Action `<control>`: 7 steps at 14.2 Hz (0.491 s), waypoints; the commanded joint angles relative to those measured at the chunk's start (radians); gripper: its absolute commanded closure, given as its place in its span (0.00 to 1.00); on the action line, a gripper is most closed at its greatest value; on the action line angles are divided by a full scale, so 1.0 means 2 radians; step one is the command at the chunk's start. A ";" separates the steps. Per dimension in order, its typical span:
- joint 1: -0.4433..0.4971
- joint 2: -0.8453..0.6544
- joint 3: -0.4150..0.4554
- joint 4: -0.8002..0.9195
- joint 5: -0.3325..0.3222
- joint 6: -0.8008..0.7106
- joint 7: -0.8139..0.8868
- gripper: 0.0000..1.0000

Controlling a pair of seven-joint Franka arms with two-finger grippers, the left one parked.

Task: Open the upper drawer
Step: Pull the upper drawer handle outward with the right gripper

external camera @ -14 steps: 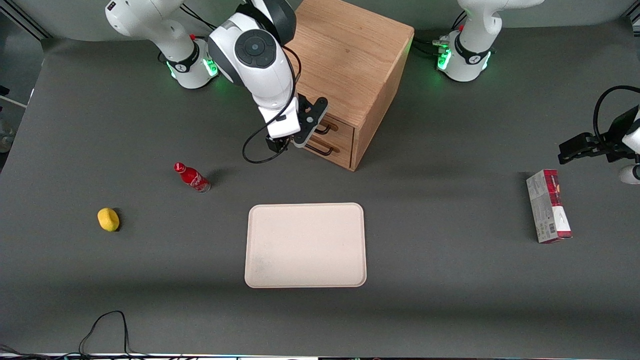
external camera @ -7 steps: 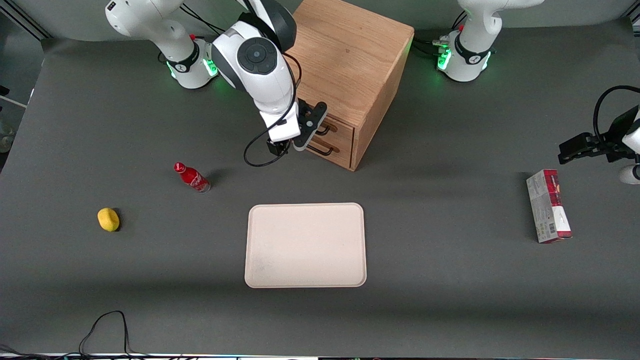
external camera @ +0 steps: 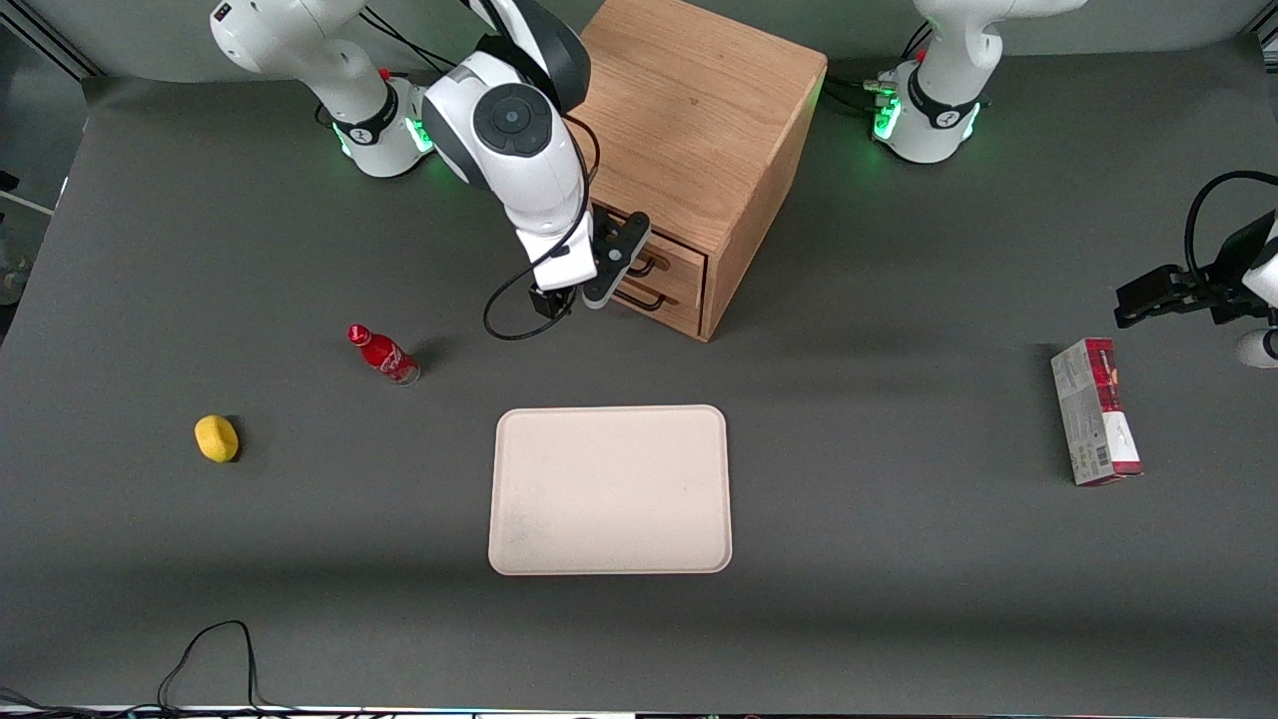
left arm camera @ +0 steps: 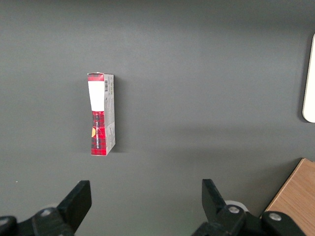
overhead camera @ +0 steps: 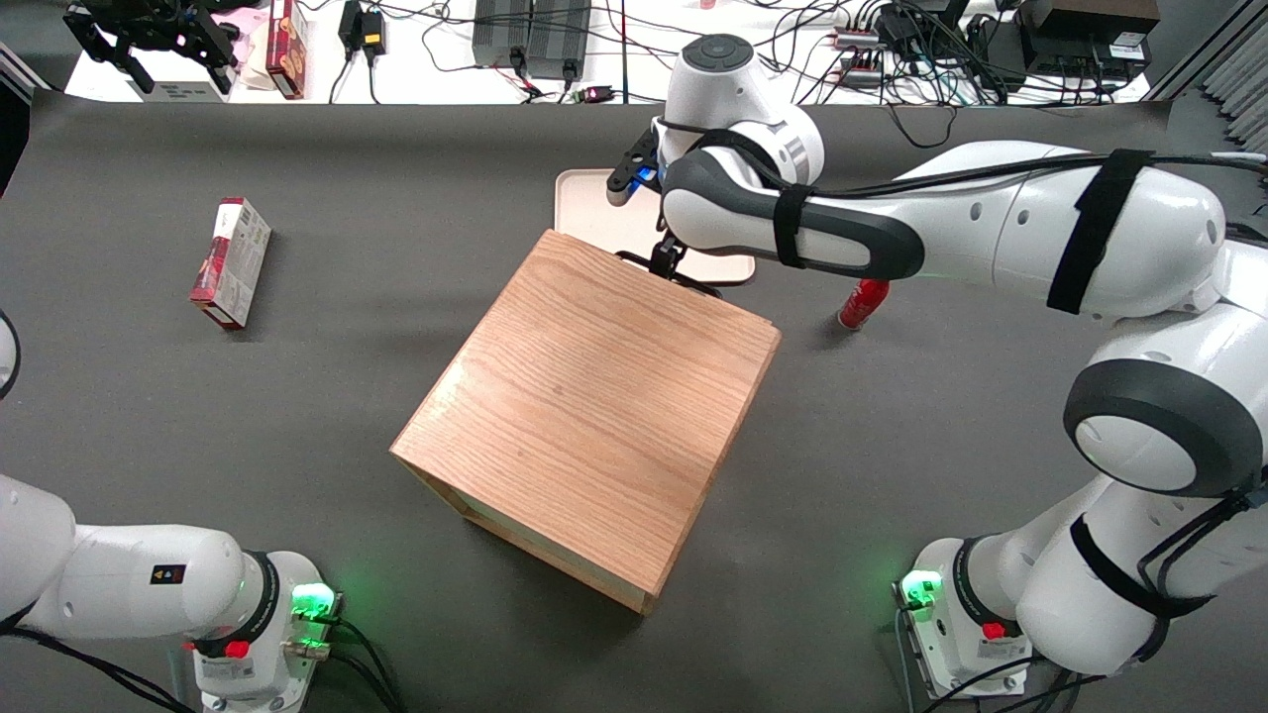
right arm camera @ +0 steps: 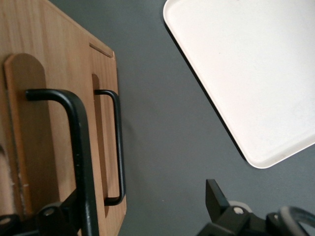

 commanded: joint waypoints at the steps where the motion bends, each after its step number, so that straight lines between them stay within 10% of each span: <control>1: -0.025 0.020 -0.002 0.038 -0.005 -0.015 -0.029 0.00; 7: -0.062 0.058 -0.003 0.101 -0.003 -0.048 -0.066 0.00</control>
